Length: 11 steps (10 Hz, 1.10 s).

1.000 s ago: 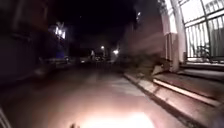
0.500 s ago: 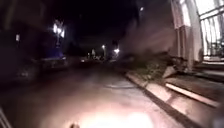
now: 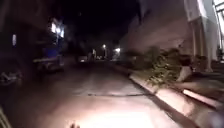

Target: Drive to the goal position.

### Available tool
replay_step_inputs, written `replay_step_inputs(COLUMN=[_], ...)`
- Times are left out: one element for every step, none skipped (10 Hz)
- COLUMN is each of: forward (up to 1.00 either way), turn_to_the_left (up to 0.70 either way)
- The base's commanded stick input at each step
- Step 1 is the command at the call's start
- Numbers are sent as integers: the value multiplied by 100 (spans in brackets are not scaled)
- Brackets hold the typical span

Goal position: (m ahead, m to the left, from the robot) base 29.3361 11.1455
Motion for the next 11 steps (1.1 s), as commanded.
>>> replay_step_inputs(forward=[100,100,100,100,100,100,100,100,100,100,100], turn_to_the_left=[0,0,0,0,0,0,0,0,0,0,0])
